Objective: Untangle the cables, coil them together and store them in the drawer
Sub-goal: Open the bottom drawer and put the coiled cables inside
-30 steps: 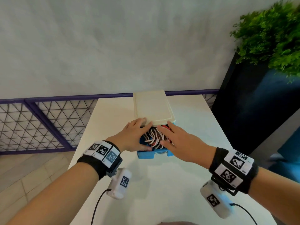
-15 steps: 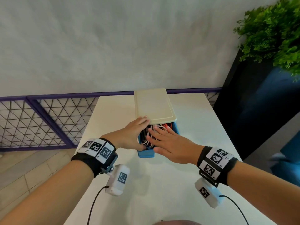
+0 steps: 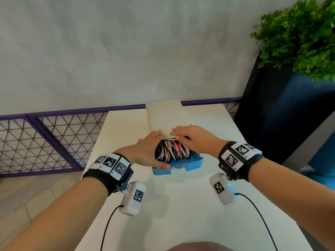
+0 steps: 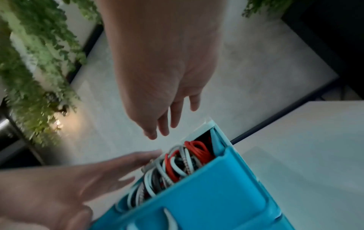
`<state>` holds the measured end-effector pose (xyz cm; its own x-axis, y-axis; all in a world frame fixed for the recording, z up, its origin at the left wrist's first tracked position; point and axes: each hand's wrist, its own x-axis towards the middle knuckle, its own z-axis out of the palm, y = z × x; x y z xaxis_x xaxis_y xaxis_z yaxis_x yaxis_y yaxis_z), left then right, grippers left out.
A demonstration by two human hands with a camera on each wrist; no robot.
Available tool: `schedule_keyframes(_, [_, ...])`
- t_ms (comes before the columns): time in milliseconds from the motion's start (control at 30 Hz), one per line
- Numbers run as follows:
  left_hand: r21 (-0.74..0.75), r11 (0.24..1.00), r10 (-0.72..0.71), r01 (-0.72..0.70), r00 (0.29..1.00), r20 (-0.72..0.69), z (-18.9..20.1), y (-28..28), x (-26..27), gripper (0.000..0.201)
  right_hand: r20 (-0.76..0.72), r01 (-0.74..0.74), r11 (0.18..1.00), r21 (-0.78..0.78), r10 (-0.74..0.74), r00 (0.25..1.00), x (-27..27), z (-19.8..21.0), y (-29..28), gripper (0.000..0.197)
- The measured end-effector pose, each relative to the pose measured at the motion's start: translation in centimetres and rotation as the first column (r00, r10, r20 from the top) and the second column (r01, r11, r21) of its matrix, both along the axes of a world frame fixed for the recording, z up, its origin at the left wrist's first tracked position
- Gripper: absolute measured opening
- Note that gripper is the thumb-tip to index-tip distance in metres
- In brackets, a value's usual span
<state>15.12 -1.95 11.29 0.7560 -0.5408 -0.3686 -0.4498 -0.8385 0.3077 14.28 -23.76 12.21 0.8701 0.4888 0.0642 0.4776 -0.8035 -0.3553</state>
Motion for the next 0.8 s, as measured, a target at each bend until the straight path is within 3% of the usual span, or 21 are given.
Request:
schedule_keyframes(133, [0.009,1.000,-0.007,0.007,1.000,0.027,-0.6,0.3,0.0,0.127,-0.011,-0.329,0.930,-0.163,0.331,0.943,-0.6,-1.3,0.6,0.036])
schedule_keyframes(200, [-0.007,1.000,-0.015,0.015,0.998,0.055,-0.8,0.4,-0.1,0.126,-0.006,-0.375,0.902,-0.212,0.382,0.924,-0.9,-2.0,0.5,0.041])
schedule_keyframes(400, [-0.009,1.000,-0.029,0.030,0.995,0.092,-0.6,0.2,-0.1,0.122,0.076,-0.378,0.911,-0.166,0.394,0.916,0.0,-3.3,0.9,0.049])
schedule_keyframes(533, [-0.015,0.999,-0.033,0.035,0.995,0.089,-0.3,0.6,0.0,0.120,0.008,-0.190,0.976,0.105,0.190,0.982,0.7,-2.0,0.9,0.032])
schedule_keyframes(600, [-0.018,0.999,-0.034,0.036,0.997,0.075,-0.1,0.8,0.2,0.120,-0.030,-0.084,0.996,0.042,0.086,0.996,0.7,-1.2,0.5,0.053])
schedule_keyframes(700, [-0.022,0.999,-0.037,0.039,0.997,0.073,0.0,1.0,0.4,0.121,-0.226,-0.081,0.955,-0.285,0.015,0.974,0.1,-1.2,-0.2,0.114])
schedule_keyframes(800, [-0.041,0.999,-0.032,0.035,0.996,0.081,0.1,0.9,0.4,0.121,-0.206,-0.098,0.920,-0.380,0.019,0.978,-0.4,-2.1,-0.4,0.130])
